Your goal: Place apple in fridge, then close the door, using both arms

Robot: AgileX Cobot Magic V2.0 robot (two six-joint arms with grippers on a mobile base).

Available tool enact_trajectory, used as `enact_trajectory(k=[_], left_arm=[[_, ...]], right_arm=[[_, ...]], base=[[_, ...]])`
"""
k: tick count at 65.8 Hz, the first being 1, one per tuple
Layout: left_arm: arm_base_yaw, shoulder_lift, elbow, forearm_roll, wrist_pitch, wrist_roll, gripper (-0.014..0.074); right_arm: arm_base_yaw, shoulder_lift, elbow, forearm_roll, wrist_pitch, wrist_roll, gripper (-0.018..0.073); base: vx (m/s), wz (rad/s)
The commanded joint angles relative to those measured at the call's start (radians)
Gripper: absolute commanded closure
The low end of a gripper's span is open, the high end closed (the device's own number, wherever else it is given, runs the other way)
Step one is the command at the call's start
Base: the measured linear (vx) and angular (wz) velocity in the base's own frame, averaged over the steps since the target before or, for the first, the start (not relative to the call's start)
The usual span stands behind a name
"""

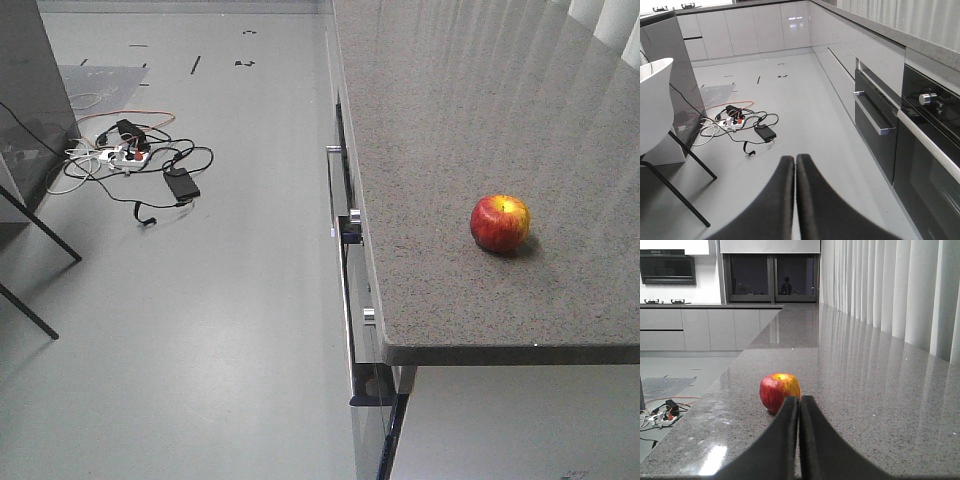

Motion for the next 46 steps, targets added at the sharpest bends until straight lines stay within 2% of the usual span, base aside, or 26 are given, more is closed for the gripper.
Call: enact_trajectory(k=[1, 46], left_arm=[[0.002, -0.007, 0.015, 0.002, -0.072, -0.009, 0.0603], [0.002, -0.007, 0.015, 0.002, -0.072, -0.009, 0.0603]], right_arm=[[0.0, -0.008, 0.009, -0.01, -0.075, -0.005, 0.0561], [0.0, -0.008, 0.009, -0.01, -0.075, -0.005, 0.0561]], base=[[0.0, 0.0], [0.0, 0.0]])
